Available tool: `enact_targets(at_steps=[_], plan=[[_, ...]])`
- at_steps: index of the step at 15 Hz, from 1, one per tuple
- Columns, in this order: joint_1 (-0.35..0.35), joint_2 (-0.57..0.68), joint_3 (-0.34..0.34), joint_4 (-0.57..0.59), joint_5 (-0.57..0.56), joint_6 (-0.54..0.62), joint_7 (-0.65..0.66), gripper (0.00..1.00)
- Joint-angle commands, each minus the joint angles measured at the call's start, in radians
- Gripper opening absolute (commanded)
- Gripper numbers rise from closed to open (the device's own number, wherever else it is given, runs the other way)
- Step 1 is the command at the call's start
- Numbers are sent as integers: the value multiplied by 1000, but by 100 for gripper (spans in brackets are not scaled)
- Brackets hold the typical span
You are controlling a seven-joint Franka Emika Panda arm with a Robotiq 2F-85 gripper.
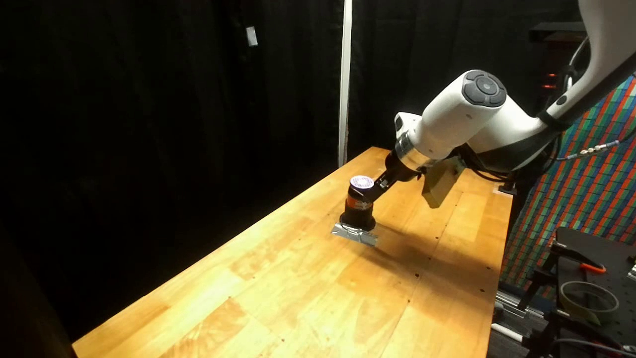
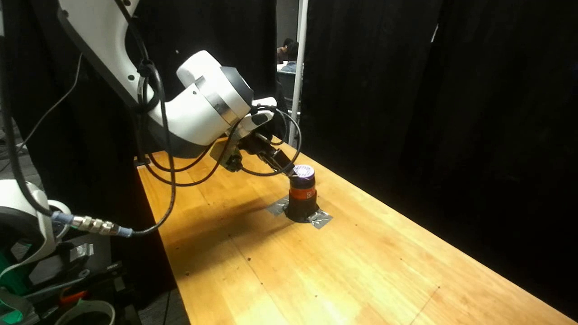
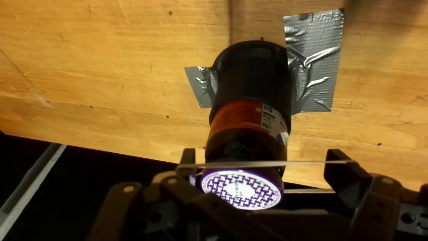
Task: Put the band over the bottom of the brown coffee cup
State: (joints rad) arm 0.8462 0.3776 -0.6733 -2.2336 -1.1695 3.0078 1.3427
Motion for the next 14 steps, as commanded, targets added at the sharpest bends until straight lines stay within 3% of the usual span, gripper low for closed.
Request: enact_targets(at_steps=[1,6,7,9,14], plan=[[98,6,-77,-26,-154,21,219,100],[173,5,-136,-19,-416,2,540,100],[183,2,-141,-16,-483,-10,617,75],[184,-10,-134,-19,-607,-24,757,66],[166,-48,-82,-56,-880,-102,1073,27]])
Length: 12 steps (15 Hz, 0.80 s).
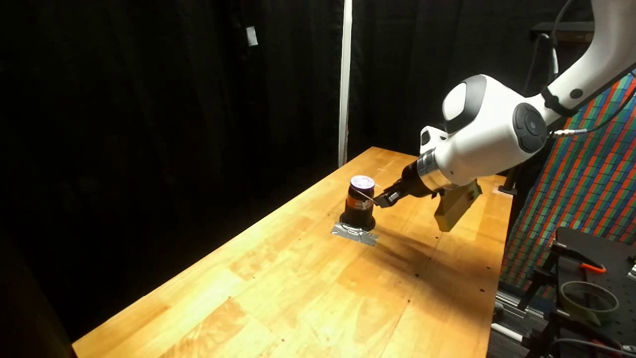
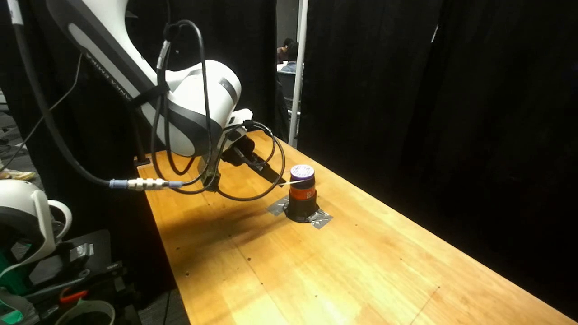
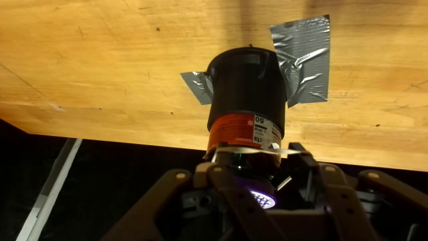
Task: Put the band over the bottom of the brown coffee cup
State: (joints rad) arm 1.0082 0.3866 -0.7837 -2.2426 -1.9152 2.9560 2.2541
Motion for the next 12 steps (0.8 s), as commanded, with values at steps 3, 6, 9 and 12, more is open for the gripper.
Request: enact_targets(at_steps=[3,6,9,12], plan=[[-3,-70,70,-76,-291,-123,352,12],[17,-65,103,-126,-385,-236,487,7],[-139,-128,305,-203,-318,-434,403,8],[-267,-122,511,-251,-280,-648,425,7]])
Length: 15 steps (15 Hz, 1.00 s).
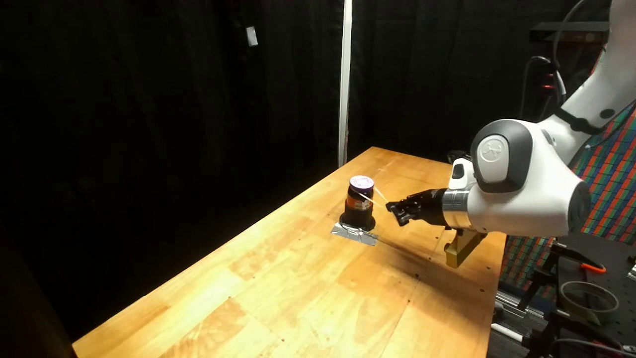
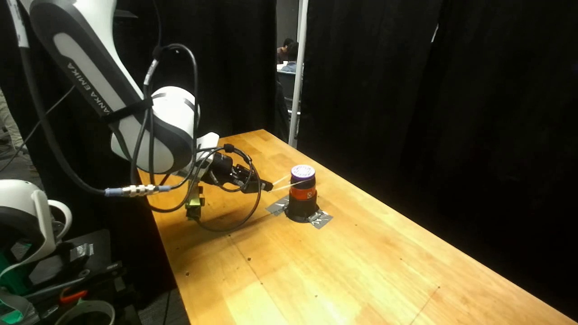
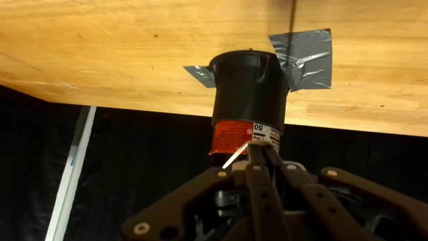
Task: Put the band over the bottom of the brown coffee cup
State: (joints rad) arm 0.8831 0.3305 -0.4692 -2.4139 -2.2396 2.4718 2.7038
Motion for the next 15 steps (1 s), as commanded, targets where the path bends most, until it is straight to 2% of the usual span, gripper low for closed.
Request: enact_targets(at_steps=[1,3,5,7,8,10,12,13,15], plan=[[-196,-68,277,-96,50,-228,-19,6],[-292,-64,429,-123,75,-346,-21,6],[-365,-61,543,-144,102,-439,-17,6],[-447,-70,625,-158,96,-447,-18,5],[-496,-95,648,-167,69,-383,-36,31],[-588,-179,666,-172,58,-213,-140,32],[-690,-207,714,-142,110,-63,-285,45],[-685,-232,673,-127,149,21,-360,54],[-749,-269,633,-115,199,172,-511,69]])
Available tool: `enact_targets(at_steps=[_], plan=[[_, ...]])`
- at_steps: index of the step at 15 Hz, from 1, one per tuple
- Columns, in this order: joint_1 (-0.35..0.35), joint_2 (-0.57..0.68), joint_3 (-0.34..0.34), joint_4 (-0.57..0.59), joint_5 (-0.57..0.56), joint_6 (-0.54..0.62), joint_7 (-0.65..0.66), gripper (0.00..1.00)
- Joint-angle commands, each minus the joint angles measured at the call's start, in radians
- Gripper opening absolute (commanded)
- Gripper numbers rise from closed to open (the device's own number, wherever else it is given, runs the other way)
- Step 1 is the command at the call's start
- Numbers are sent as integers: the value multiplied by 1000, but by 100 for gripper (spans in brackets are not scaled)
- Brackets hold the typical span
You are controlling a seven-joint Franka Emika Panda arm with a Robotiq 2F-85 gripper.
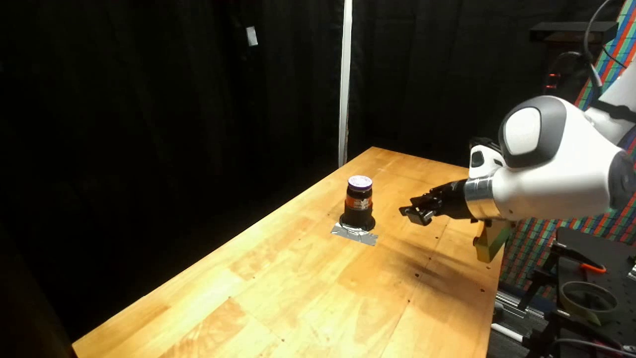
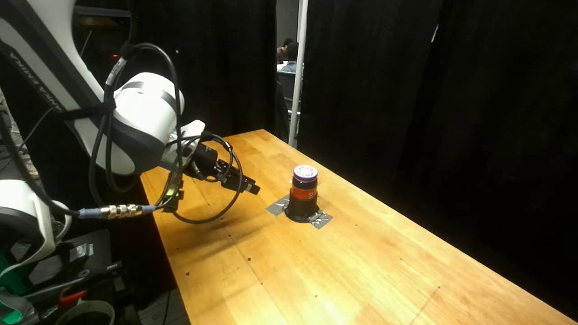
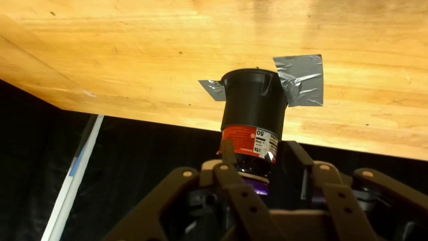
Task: Put the band over the bottom of the brown coffee cup
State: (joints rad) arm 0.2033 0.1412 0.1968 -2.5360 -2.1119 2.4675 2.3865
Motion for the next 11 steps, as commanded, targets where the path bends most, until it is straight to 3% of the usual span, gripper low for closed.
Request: enact_targets(at_steps=[1,4,7,11], plan=[[-87,-87,-48,11,120,218,-270,76],[-123,-95,-88,8,280,294,-504,100],[-133,-97,-100,-1,476,314,-739,100],[-124,-128,-90,-4,824,337,-1045,100]])
